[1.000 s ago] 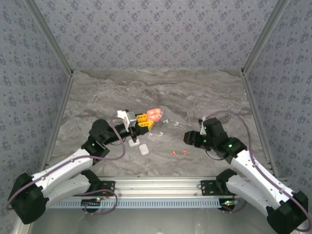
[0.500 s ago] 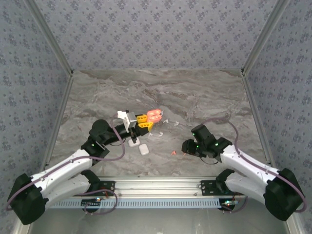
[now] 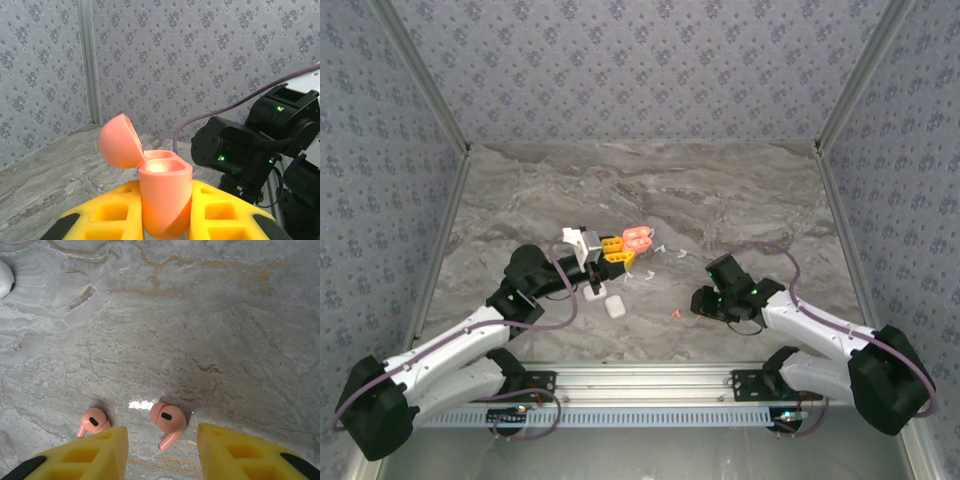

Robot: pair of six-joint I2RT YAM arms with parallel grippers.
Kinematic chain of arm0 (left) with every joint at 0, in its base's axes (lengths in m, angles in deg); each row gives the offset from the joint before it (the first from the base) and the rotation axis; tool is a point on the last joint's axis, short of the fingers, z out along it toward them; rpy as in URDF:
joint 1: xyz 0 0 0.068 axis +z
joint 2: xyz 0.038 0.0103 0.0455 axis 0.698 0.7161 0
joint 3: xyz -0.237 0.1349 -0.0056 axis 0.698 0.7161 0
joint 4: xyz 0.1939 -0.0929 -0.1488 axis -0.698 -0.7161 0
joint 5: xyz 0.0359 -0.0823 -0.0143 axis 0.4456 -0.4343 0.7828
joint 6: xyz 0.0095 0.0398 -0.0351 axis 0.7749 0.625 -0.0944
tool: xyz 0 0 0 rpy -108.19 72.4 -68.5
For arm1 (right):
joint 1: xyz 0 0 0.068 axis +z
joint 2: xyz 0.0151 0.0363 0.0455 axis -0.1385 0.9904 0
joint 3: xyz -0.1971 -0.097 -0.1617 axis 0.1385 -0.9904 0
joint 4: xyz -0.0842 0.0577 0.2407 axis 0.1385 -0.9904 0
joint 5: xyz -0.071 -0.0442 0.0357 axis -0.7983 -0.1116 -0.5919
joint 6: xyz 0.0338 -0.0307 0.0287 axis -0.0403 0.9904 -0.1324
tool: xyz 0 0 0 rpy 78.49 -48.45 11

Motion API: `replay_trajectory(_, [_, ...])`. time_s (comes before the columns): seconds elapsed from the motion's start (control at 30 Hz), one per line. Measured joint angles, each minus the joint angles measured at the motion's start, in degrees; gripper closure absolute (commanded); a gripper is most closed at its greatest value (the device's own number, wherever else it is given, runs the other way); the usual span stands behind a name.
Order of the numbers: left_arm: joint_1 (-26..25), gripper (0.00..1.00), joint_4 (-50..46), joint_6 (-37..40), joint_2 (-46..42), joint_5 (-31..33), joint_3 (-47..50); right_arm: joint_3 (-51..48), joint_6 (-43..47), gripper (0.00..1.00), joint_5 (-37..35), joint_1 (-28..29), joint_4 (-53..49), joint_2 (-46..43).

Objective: Insert the wireless bluetooth earbuds into the charging case

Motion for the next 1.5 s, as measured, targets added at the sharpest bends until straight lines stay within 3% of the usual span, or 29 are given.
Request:
replay_trajectory(0.43, [0.0, 1.0, -1.36, 0.0, 0.22, -0.02, 0.0, -0.02, 0.5, 0.61, -0.04, 0.85, 1.42, 5.25])
replay_trajectory(0.97, [0.0, 1.0, -2.95, 0.0, 0.22, 0.0, -0.44, 0.24, 2.78, 0.75, -1.11, 1.25, 1.22, 5.88])
replay_trajectory(1.2, [-0.04, 1.0, -3.45, -0.33, 0.22, 0.0, -0.44, 0.44, 6.32, 0.76, -1.49, 1.46, 1.14, 5.7])
replay_trajectory(1.33, [-0.04, 1.0, -3.43, -1.22, 0.22, 0.0, -0.44, 0.68, 9.05, 0.76, -2.34, 1.73, 1.05, 2.56])
replay_trajectory(1.5, [-0.24, 1.0, -2.38, -3.76, 0.81, 0.02, -0.42, 1.86, 14.03, 0.76, -3.87, 1.73, 0.96, -7.5])
